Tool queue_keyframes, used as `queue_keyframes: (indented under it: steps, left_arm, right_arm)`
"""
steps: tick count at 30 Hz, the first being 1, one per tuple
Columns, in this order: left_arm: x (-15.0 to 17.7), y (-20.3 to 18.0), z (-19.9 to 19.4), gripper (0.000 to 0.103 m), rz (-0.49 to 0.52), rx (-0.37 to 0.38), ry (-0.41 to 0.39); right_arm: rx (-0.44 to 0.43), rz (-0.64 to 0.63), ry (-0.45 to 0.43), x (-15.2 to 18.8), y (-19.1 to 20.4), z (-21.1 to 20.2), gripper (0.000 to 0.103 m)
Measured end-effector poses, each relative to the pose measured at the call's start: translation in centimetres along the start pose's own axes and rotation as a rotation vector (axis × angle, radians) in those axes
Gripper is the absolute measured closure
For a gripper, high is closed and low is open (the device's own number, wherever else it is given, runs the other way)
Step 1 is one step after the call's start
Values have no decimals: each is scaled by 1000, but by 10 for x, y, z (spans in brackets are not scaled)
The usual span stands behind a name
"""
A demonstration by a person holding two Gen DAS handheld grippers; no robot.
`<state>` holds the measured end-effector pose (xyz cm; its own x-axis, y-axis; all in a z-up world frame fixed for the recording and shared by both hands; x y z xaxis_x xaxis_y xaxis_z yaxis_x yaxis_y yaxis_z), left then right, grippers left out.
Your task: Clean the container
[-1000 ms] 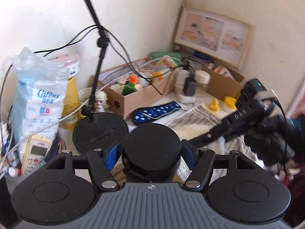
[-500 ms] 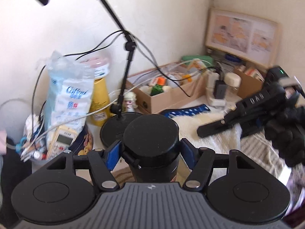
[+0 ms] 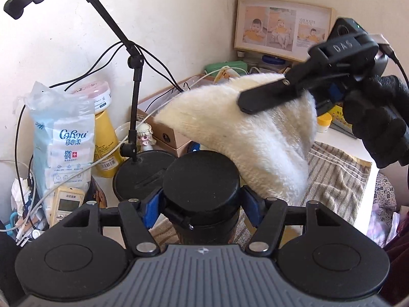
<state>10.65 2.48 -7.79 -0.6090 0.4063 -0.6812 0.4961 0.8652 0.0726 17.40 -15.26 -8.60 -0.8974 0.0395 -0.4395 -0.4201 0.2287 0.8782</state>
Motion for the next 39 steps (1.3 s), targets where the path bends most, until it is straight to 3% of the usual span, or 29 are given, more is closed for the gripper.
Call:
queue_keyframes:
  steps: [5, 14, 20, 24, 31, 39]
  left_arm:
    - [2, -1, -2, 39, -10, -15, 1]
    - [4, -2, -5, 39, -24, -27, -5]
    - [3, -2, -4, 39, -25, -29, -6]
    - [4, 4, -2, 39, -19, -22, -6]
    - [5, 6, -1, 39, -33, -23, -2]
    - [8, 3, -2, 39, -33, -30, 8]
  right_arm:
    - [82, -33, 41, 5, -8, 19, 86]
    - [93, 2, 28, 7, -18, 16, 86]
    - [158, -39, 16, 7, -16, 13, 86]
    - [213, -25, 8, 8, -26, 8, 86]
    - [217, 83, 42, 24, -56, 18, 86]
    - [251, 99, 100, 36, -74, 36, 86]
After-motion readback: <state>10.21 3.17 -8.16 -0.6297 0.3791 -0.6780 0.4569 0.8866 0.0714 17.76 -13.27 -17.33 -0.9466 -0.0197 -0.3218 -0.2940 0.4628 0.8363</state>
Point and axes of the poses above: each gripper's, at about its wrist camera, not at the fingertips, and z roughly the way its jaws point, y to its left, x to its underside, the point moved 5 cm from there along z, roughly the way its jaws point, and after that the axes turned 5 degrees about y, right-handed, at the moved point
